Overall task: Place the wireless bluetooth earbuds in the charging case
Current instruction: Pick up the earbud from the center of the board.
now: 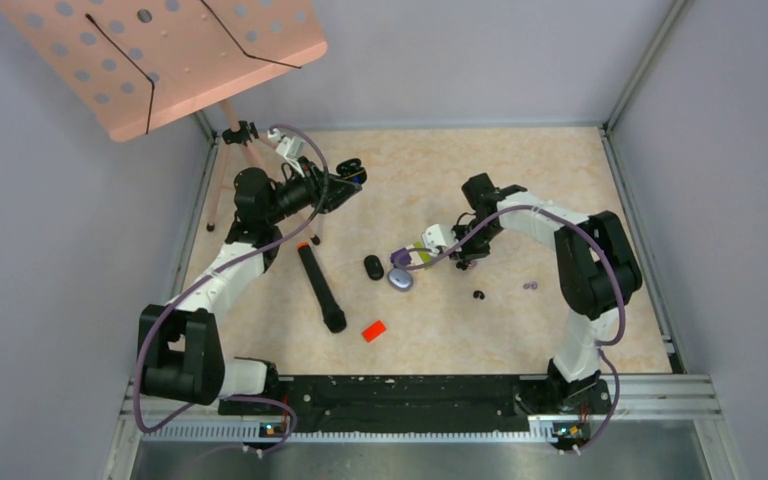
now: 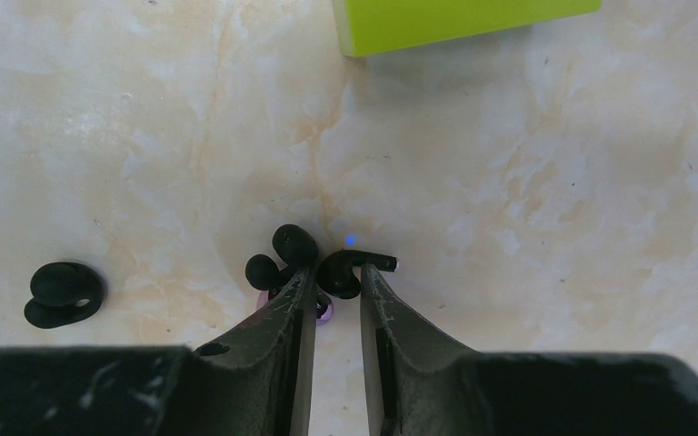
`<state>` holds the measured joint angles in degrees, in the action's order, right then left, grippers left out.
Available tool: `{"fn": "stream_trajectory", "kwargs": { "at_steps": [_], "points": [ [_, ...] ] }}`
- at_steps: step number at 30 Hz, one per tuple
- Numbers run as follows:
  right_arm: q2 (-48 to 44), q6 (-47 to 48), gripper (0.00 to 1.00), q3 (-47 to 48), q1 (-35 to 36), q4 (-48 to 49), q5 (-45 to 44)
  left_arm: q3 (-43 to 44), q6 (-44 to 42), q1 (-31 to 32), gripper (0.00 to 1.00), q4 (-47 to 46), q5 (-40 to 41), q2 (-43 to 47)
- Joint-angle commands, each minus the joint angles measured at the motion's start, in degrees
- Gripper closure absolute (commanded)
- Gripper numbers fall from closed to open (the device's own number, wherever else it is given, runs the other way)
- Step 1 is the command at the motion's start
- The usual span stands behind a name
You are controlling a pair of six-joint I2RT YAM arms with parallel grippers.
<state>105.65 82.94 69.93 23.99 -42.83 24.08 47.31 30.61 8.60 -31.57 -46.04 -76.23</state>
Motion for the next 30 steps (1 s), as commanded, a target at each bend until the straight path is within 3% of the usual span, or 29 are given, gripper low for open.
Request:
{"fn": "stream_trajectory", "kwargs": {
  "at_steps": [1, 7, 13, 17, 19, 24, 30],
  "points": [
    [1.55, -0.88, 0.79, 2.58, 0.9, -0.82, 1.02, -0.37, 0.85, -0.35, 1.0, -1.91, 0.52, 1.89],
    [2.24, -2.45, 0.79, 2.09, 0.9, 0.99, 0.05, -0.26, 1.09, -0.34, 1.0, -2.22, 0.69, 1.65],
    [1.5, -6.67, 0.96, 3.5, 0.97, 1.13, 1.61, -0.05, 1.25, -0.34, 1.0, -2.4, 0.61, 1.3],
    [-3.23, -13.17, 1.0, 6.63, 0.92, -0.55, 6.05, -0.02, 1.17, -0.34, 1.0, -2.35, -0.12, 0.85],
    [-6.07, -19.48, 1.0, 9.39, 0.82, -1.79, 9.66, 0.02, 1.01, -0.34, 1.0, -2.71, -0.61, 0.61],
    [-10.96, -48.74, 1.0, 19.09, -0.42, -1.5, 21.58, 0.4, -1.25, 0.4, 1.0, -5.81, -3.71, -1.28],
    [-10.79, -80.94, 1.0, 29.39, -1.21, 7.95, 32.54, 3.66, -9.03, 3.2, 1.0, -6.97, -8.97, -4.36]
  ]
}}
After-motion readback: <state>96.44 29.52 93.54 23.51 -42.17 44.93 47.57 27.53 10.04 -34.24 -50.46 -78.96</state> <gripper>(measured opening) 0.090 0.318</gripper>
